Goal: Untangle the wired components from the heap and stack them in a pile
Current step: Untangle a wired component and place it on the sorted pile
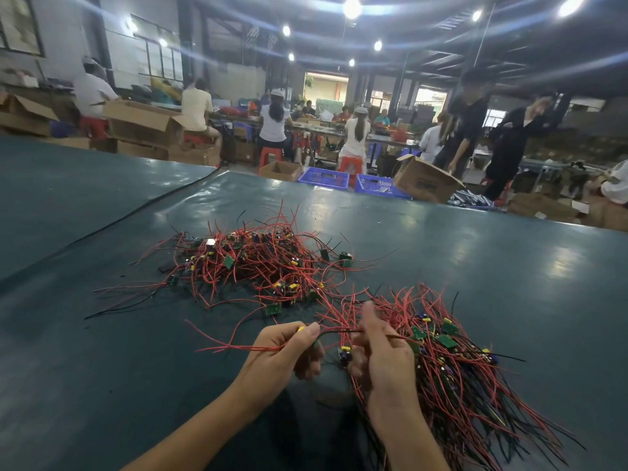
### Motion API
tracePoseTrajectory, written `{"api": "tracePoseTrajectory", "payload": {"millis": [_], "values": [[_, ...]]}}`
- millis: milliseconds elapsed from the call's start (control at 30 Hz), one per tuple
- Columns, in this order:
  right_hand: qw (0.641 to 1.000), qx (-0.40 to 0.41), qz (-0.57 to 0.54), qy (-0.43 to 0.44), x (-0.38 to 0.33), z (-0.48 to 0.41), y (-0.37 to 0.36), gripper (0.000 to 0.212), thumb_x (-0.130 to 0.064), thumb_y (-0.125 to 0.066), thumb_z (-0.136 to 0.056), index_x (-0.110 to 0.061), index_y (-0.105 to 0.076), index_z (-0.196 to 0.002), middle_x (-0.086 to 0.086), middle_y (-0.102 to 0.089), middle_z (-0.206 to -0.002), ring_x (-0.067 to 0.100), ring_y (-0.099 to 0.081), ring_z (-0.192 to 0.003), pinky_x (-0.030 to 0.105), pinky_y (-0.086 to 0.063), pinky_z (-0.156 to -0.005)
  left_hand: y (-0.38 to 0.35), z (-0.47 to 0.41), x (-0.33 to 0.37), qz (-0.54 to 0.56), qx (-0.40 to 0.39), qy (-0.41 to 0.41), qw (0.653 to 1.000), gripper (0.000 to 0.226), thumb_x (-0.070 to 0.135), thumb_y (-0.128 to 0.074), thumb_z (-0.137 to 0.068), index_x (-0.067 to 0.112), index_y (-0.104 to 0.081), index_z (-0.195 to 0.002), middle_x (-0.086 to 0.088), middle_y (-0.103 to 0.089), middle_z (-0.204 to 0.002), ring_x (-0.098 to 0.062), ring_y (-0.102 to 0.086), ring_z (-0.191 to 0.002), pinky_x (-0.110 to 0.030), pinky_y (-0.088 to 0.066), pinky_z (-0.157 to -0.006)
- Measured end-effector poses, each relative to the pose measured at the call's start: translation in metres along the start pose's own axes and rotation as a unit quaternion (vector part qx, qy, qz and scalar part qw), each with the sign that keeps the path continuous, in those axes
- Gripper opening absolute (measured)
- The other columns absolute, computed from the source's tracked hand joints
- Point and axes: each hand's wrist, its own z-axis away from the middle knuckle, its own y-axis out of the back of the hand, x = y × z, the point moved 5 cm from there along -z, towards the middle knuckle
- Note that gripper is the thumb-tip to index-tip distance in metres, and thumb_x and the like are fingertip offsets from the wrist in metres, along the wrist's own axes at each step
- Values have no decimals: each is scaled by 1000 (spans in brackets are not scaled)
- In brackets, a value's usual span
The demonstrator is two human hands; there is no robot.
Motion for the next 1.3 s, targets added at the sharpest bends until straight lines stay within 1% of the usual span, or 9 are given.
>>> {"api": "tracePoseTrajectory", "payload": {"millis": [133,267,433,533,767,900,1000,1200,1300], "values": [[995,-92,41,25,10,10,-26,16,-31,-75,-66,-17,-79,-72,11,-75,-75,21,-71,-64,28,-58,-59,-3,1,0,13,-19,5,1000,41,33,-57,-92,0,-60,-68,-2,-60,-63,-13,-56,-59,-21,-46,-55],[997,-45,52,38,10,10,-25,19,-35,-69,-74,-19,-80,-74,11,-75,-76,27,-73,-77,38,-60,-73,-4,0,-1,-6,-19,15,1000,40,33,-57,-91,3,-61,-66,-8,-60,-62,-18,-57,-59,-25,-47,-57],[998,58,-13,32,4,4,-6,21,-33,-68,-81,-16,-80,-75,-2,-40,-50,9,-32,-41,21,-33,-39,-10,-1,2,-11,-32,20,999,34,43,-60,-78,19,-61,-55,-5,-58,-55,-17,-54,-51,-24,-45,-55],[992,96,-81,23,-5,-2,12,21,-30,-68,-81,-15,-79,-72,-5,-50,-54,3,-30,-37,16,-28,-33,-11,0,4,-11,-47,18,999,35,47,-58,-76,19,-63,-55,-5,-59,-55,-17,-56,-52,-24,-45,-57],[998,15,6,54,0,2,-3,34,-44,-65,-81,-12,-75,-78,-4,-41,-53,8,-31,-41,19,-29,-36,-4,0,-2,36,-18,46,998,49,50,-58,-91,18,-65,-54,-7,-60,-55,-17,-55,-49,-23,-45,-52],[977,-127,132,112,8,16,-32,49,-51,-56,-84,-6,-57,-64,8,-52,-55,22,-51,-53,41,-49,-55,-3,-2,-6,96,-16,84,992,45,54,-56,-84,19,-67,-57,-5,-60,-54,-15,-56,-46,-22,-47,-51],[951,-183,190,164,6,25,-41,51,-40,-48,-94,0,-60,-66,8,-57,-55,14,-57,-55,30,-47,-54,-4,0,-9,78,-53,99,991,52,61,-53,-86,20,-71,-59,3,-62,-55,-10,-59,-50,-18,-48,-54],[951,-108,222,186,0,18,-33,55,-23,-47,-99,-25,-58,-45,-7,-54,-47,1,-51,-49,16,-40,-54,4,-4,-20,-15,-47,129,990,63,66,-45,-84,11,-72,-69,-10,-66,-67,-18,-62,-61,-24,-49,-61],[961,-51,205,181,-3,13,-25,49,-34,-50,-94,-18,-51,-48,-6,-44,-44,3,-42,-46,17,-36,-54,18,-10,-18,-69,27,97,993,54,59,-43,-86,17,-72,-67,-4,-70,-68,-13,-63,-60,-23,-49,-58]]}}
